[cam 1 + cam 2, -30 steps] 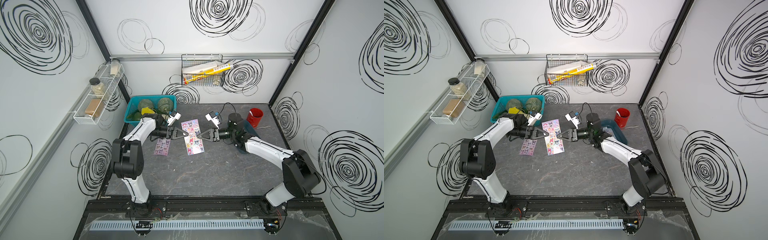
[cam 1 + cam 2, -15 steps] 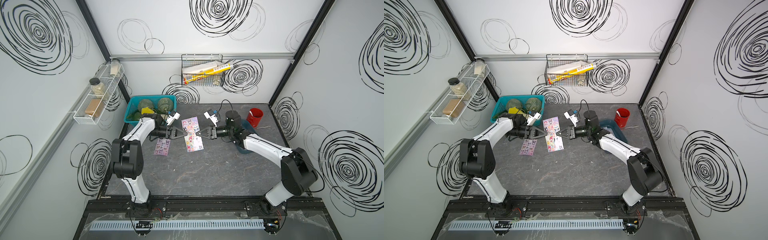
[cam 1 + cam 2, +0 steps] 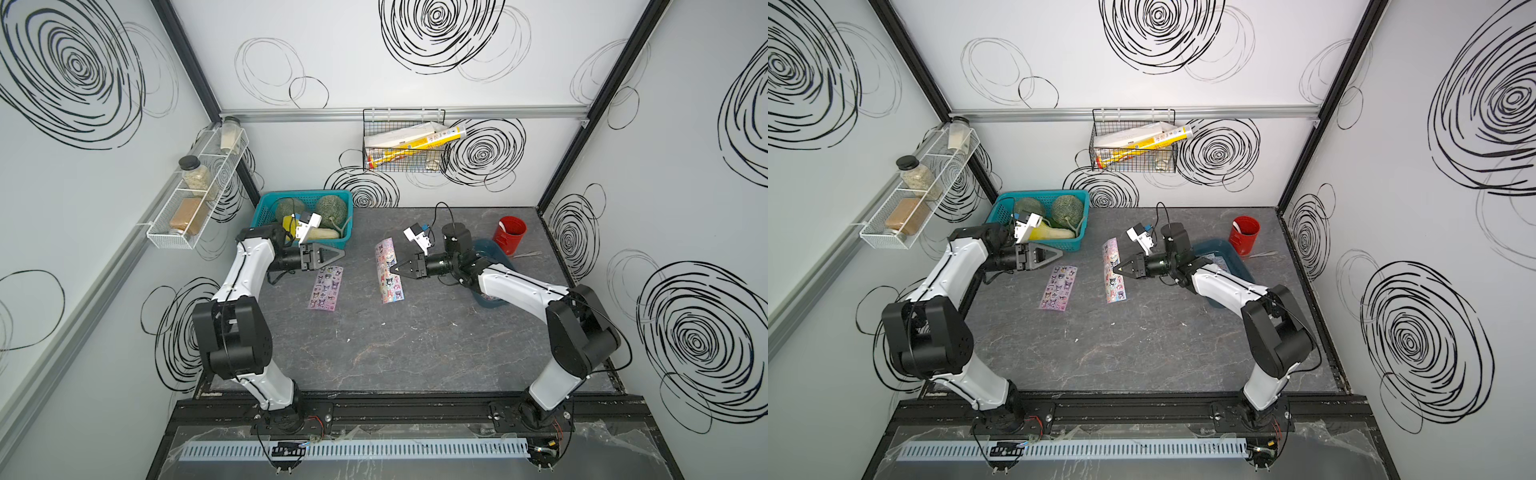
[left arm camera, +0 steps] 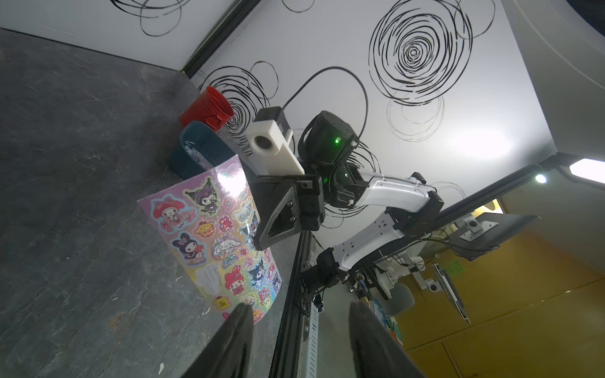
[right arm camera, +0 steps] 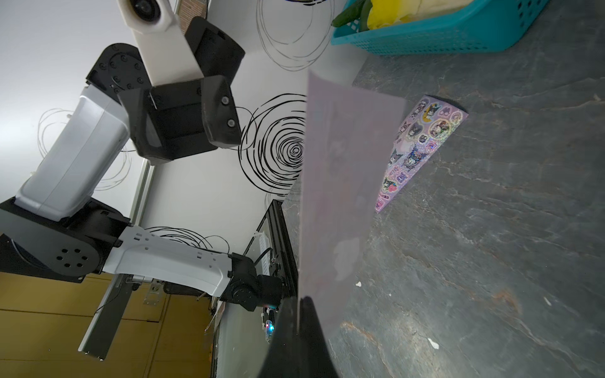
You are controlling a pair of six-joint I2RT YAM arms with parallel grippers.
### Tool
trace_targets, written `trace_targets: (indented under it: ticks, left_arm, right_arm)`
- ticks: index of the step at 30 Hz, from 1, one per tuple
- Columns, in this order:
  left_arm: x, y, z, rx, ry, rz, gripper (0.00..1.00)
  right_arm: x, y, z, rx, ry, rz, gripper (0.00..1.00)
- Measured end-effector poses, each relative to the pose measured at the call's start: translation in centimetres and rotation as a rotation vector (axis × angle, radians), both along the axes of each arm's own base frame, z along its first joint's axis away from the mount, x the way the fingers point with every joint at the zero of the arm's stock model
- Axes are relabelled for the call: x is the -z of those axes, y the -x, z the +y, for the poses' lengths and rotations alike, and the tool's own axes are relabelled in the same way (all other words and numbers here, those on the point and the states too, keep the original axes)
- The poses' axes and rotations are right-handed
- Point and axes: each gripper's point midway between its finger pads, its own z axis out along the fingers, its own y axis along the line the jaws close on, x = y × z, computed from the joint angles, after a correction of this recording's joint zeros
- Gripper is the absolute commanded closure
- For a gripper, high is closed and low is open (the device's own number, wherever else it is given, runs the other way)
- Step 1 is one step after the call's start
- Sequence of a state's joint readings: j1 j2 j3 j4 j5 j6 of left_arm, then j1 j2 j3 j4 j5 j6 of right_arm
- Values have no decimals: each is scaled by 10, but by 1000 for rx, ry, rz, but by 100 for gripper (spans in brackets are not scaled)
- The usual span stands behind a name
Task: Take the stickers out of the storage box
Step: Place the sticker at the center of the board.
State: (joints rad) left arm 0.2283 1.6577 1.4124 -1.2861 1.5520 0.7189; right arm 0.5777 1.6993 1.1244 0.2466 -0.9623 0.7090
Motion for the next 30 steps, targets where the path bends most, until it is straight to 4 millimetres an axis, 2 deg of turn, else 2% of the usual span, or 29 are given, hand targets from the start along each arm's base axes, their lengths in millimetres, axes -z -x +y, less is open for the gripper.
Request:
trace_targets:
  ticks: [4,6,7,8,10,11,12,15,17,20,23,27,30]
  left_arm:
    - [-13,-13,30,-87,-6,-3,40]
    - [-38,-24,32,-83,-26,-64,40]
    - [-53,-29,29,-69,-34,-105,37]
    - [-70,-34,23,-49,-46,-160,30]
    - [-104,-38,9,-4,-62,-260,23]
    - [-122,-37,0,22,-70,-322,6]
    - [-140,-34,-10,49,-79,-382,1]
    - [-180,-19,-36,118,-87,-530,1]
    - [-190,-14,-53,136,-129,-556,1]
    - [-169,-39,-75,-6,-342,-517,1]
    - [-144,-62,-79,-174,-446,-443,1]
    - [-109,-90,-41,-446,-499,-296,1]
    - [-79,-102,-11,-615,-535,-176,1]
  right_arm:
    - [4,-4,3,4,3,18,100]
    - [5,-5,3,6,2,26,100]
    - [6,-6,4,6,2,27,100]
    - [6,-6,4,6,2,27,100]
    - [5,-6,4,6,1,24,100]
    - [3,-6,4,6,-1,21,100]
    - [3,-7,4,5,-1,19,100]
    - [4,-6,4,3,4,17,100]
    - [5,-6,4,2,9,18,100]
    - [5,-6,4,1,10,16,100]
    - [7,-7,3,8,17,18,100]
    - [14,-14,2,59,48,31,100]
    - [22,-20,2,102,72,47,100]
